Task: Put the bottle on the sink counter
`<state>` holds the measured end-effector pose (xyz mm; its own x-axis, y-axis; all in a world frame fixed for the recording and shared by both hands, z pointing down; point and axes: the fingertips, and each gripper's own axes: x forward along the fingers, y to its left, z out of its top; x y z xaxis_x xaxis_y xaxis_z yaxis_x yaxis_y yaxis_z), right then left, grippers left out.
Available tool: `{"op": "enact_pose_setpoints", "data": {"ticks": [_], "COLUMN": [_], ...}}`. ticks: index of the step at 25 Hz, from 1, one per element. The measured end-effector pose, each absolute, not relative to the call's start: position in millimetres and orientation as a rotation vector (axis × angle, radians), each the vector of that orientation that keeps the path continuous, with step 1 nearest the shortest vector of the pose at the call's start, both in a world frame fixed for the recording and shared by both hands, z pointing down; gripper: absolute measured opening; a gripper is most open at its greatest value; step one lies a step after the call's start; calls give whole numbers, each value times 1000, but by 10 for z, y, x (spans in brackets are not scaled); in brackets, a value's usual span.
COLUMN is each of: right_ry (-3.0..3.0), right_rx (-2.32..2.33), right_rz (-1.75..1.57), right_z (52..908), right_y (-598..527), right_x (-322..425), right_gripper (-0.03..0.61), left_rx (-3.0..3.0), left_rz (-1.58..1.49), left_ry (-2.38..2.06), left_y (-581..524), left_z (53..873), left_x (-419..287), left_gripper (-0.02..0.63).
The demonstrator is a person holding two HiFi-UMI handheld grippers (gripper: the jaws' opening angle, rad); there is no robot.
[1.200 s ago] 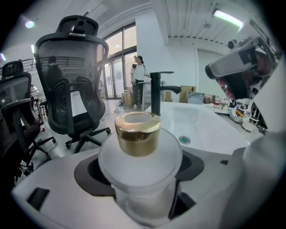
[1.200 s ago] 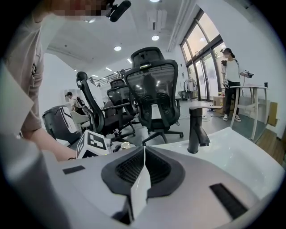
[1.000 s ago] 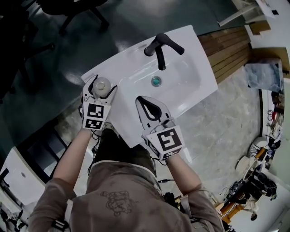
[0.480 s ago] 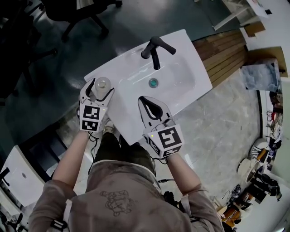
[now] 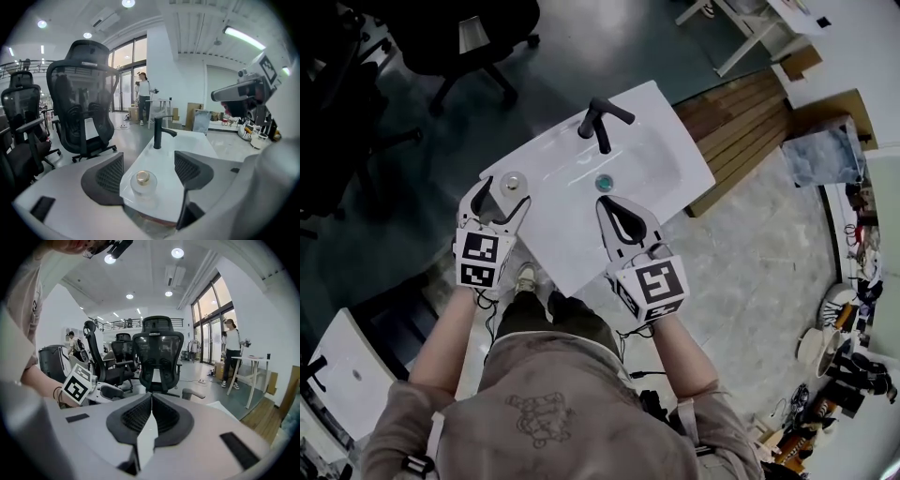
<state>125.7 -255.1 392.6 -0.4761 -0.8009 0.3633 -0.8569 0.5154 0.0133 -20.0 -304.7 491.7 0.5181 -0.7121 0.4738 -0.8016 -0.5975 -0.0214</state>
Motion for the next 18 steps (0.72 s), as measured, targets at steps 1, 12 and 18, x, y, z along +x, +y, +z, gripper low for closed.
{"op": "enact_pose_setpoints", "data": {"ticks": [1, 12, 18], "right_ry": [-2438, -2512, -2573], "right_rx": [1394, 1509, 1528], "right_rz": [230, 79, -10], "right_z": [3856, 3000, 2530], "right_y": [-2542, -2290, -2112], "right_x": [1285, 1425, 1444], "right_gripper": [29, 29, 29], "left_rx": [2571, 2772, 2825], "left_rz": [647, 450, 349], "left_ry": [-1302, -1328, -1445], "left_y": [-3037, -2780, -2614], "left_z": [4807, 3480, 2927], "left_x": [-208, -242, -409], "left_gripper": [342, 98, 32]}}
